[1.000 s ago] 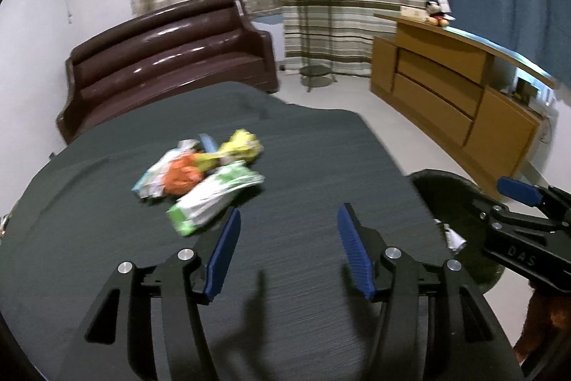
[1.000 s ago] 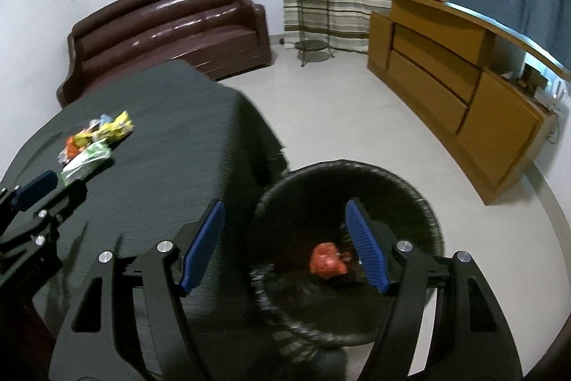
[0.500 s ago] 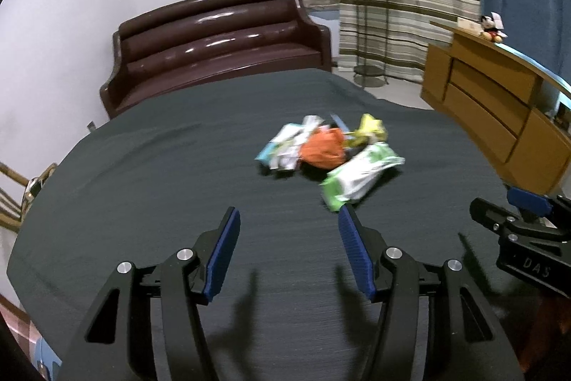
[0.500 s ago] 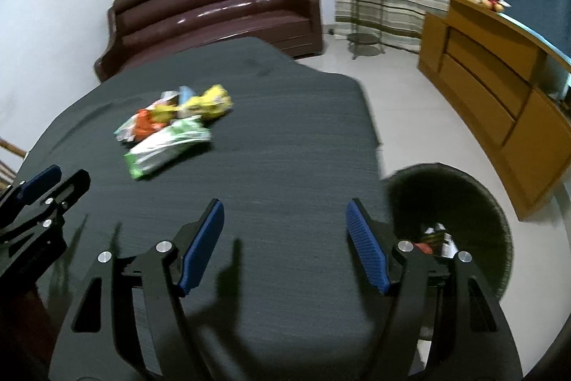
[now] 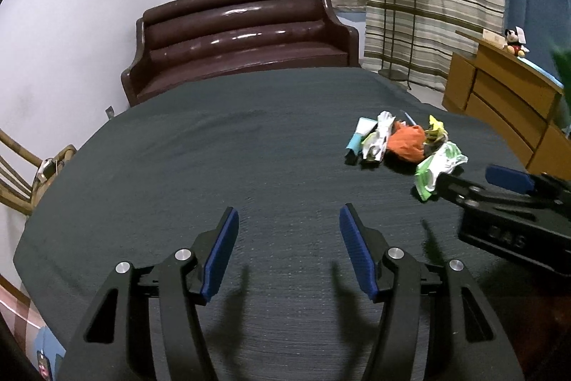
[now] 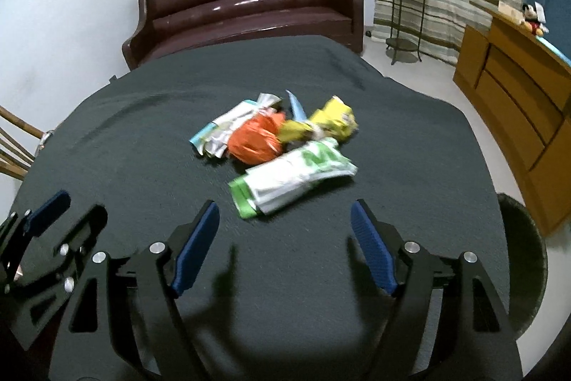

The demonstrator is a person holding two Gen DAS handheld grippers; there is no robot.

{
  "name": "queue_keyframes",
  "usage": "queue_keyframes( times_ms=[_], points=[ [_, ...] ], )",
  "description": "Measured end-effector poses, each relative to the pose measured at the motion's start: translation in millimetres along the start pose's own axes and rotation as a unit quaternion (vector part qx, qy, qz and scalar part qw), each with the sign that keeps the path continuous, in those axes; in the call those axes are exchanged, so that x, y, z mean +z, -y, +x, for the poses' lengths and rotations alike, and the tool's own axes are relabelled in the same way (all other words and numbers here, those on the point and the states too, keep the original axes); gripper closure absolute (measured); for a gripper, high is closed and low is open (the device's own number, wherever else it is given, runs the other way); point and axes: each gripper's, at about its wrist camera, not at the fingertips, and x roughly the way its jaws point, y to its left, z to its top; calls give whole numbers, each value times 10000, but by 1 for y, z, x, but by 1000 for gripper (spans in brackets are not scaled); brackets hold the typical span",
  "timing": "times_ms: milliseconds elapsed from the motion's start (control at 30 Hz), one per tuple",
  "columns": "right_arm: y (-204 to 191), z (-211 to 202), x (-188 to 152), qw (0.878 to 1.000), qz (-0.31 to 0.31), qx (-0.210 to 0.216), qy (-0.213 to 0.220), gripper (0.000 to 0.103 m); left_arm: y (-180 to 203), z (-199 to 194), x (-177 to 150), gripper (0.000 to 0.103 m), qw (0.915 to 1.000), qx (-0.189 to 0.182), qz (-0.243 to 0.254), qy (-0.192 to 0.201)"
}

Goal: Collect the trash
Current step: 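Move both open grippers back over the remaining trash on the table, then grasp the white-and-green package with the green stick using the right gripper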

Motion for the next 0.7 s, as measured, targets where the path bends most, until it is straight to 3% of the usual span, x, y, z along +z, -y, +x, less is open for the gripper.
queue_keyframes(
  times_ms=[167,467,700],
  points=[
    [-10,17,1,9993,-66,-334,-140,28,-4,2,-3,45,9998,-145,-89,-40],
    [22,21,-3,9974,208,-597,-346,28,6,8,-1,45,9993,-368,-31,-85],
    [27,18,-5,9977,325,-500,-318,28,7,9,0,45,9993,-362,-47,-80]
  ],
)
